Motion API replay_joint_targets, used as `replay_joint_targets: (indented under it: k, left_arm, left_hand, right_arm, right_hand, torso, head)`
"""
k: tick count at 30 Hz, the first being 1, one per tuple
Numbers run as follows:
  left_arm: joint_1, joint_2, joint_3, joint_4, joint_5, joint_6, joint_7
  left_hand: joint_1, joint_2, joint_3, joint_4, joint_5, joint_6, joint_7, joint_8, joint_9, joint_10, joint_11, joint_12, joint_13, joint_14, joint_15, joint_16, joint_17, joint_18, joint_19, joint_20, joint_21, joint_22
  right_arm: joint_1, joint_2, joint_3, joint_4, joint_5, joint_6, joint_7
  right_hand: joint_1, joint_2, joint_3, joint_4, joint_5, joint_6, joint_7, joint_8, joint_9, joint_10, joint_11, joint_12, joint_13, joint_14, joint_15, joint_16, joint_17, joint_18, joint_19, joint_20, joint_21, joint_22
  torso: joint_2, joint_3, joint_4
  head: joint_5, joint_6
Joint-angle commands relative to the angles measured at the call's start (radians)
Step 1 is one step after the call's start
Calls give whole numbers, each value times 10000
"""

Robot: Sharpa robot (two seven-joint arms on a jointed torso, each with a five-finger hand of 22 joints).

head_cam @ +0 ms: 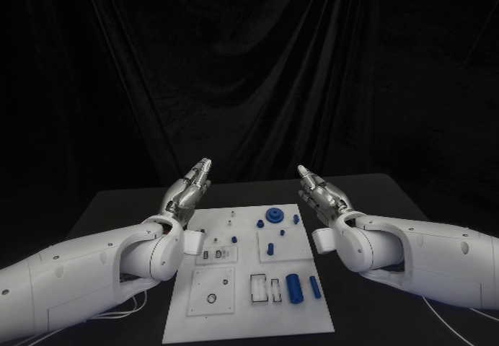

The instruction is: Assemble the parts on the task board

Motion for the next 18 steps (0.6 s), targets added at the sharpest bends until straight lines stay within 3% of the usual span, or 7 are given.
replay_joint_targets:
  k: [1, 6, 10, 12, 13, 15, 18]
  left_arm:
    - [187, -25, -154, -15, 397, 2217, 931]
    - [396, -69, -450, -44, 529, 3123, 1207]
    - [460, -82, -540, -53, 569, 3398, 1291]
    - [472, -85, -556, -54, 577, 3447, 1306]
    - [442, -125, -557, -335, 577, 3886, 1444]
    - [438, -149, -557, -346, 577, 3920, 1456]
    - [434, -203, -557, -362, 577, 3945, 1467]
  left_hand:
    - [103, -39, -86, 20, -96, 56, -4, 31, 17, 28, -76, 37, 9, -21, -63, -37, -14, 78, -9, 47, -62, -16]
    - [105, -46, -104, 29, -147, 74, 1, 35, 20, 26, -84, 34, 8, -21, -69, -37, -14, 89, -9, 55, -62, -16]
    - [106, -4, -101, 34, -91, 115, 18, 43, 27, 31, -65, 45, 11, -21, -62, -37, -14, 105, -9, 80, -62, -16]
    - [114, 15, -104, 31, -52, 135, 39, 46, 30, 30, -52, 44, 10, -21, -37, -37, -14, 118, -9, 119, -62, -16]
    - [126, 23, -109, 29, -24, 146, 53, 47, 31, 32, -38, 49, 11, -21, -18, -37, -14, 128, -9, 157, -62, -16]
    - [156, 51, -104, 27, 55, 185, 99, 53, 37, 27, -15, 42, 9, -21, -11, -37, -14, 145, -9, 207, -62, -16]
    - [211, 65, -101, 22, 139, 255, 136, 66, 47, 28, 7, 53, 11, -21, 8, -37, -14, 163, -9, 264, -62, -16]
  right_arm:
    - [154, -40, -159, -14, 1031, 1845, -543]
    - [296, -71, -390, -25, 1305, 2329, -653]
    - [305, -73, -405, -26, 1323, 2360, -660]
    - [305, -73, -405, -26, 1323, 2360, -660]
    - [311, -265, -405, -164, 1321, 2970, -487]
    - [314, -300, -405, -167, 1320, 3020, -473]
    - [321, -341, -405, -183, 1319, 3053, -470]
  right_hand:
    - [525, -25, -123, 58, 140, 108, 300, 220, 41, 2, 383, 65, 33, -4, 509, -40, -16, 61, 20, 453, -16, 10]
    - [611, -37, -140, 59, 144, 156, 371, 280, 52, 38, 530, 248, 82, -4, 769, -40, -16, 125, 108, 807, 59, 67]
    - [641, -37, -169, 60, 145, 189, 422, 320, 60, 51, 595, 345, 102, -3, 961, -37, -14, 145, 194, 1052, 124, 110]
    - [704, -51, -203, 57, 165, 239, 449, 374, 70, 78, 659, 507, 132, 49, 1219, 83, 48, 156, 339, 1422, 222, 166]
    - [784, -68, -223, 56, 189, 314, 510, 457, 86, 128, 785, 740, 173, 161, 1418, 276, 121, 167, 631, 1689, 405, 264]
    - [943, -99, -273, 55, 260, 571, 692, 718, 133, 329, 1137, 1463, 284, 755, 1870, 1005, 326, 162, 1459, 1994, 860, 475]
    - [1310, -171, -239, 33, 463, 772, 775, 855, 157, 465, 1396, 2122, 347, 1264, 1948, 1509, 389, 114, 2205, 2038, 1207, 590]
  torso:
    - [0, 0, 0]
    - [0, 0, 0]
    - [0, 0, 0]
    - [0, 0, 0]
    - [15, -1, 11]
    - [11, -2, 13]
    - [25, -3, 16]
  head:
    - [0, 1]
    - [0, 1]
    - [0, 1]
    - [0, 1]
    - [3, -363]
    - [32, -419]
    - [52, -482]
